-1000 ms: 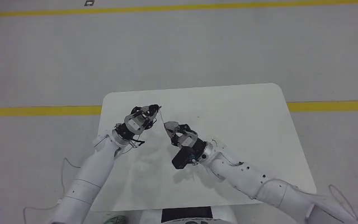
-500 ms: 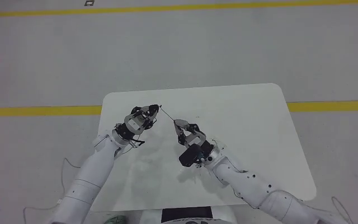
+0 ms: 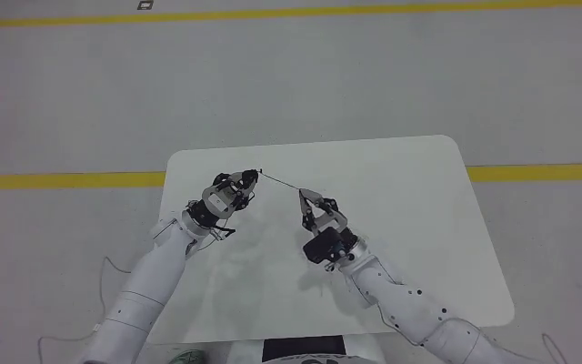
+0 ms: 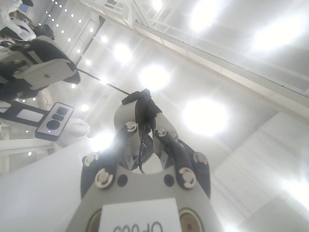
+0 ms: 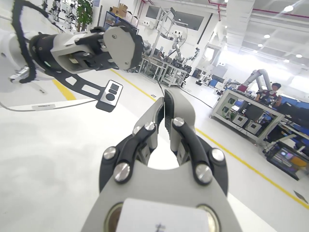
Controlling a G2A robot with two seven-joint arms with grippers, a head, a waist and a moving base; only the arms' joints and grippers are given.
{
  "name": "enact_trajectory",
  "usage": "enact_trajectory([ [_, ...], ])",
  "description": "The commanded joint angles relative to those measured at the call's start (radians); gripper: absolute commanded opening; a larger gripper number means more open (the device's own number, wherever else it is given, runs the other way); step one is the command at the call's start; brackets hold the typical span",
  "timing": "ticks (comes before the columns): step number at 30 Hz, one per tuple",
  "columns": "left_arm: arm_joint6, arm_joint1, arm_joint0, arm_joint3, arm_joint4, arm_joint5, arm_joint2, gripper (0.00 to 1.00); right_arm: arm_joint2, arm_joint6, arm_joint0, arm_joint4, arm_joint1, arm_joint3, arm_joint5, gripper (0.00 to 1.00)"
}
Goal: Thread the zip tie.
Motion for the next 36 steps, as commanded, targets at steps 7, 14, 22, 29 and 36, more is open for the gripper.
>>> enact_trajectory([
  [7, 0.0, 0.0, 0.0, 0.0, 0.0, 0.0, 0.0, 0.0, 0.039, 0.013, -0.028, 0.064, 0.003, -0.014, -0.019, 1.0],
  [14, 0.0, 0.0, 0.0, 0.0, 0.0, 0.0, 0.0, 0.0, 0.041, 0.02, -0.032, 0.078, 0.002, -0.017, -0.027, 1.0],
  [22, 0.008, 0.016, 0.018, -0.018, 0.05, -0.001, -0.051, 0.0, 0.159, 0.066, -0.091, 0.334, -0.001, -0.037, -0.108, 1.0],
  [29, 0.001, 0.021, 0.023, -0.023, 0.074, -0.001, -0.052, 0.0, 0.22, 0.117, -0.124, 0.482, -0.001, -0.073, -0.146, 1.0],
  [36, 0.011, 0.022, 0.022, -0.056, 0.077, 0.0, -0.047, 0.0, 0.246, 0.138, -0.136, 0.609, -0.011, -0.08, -0.141, 1.0],
])
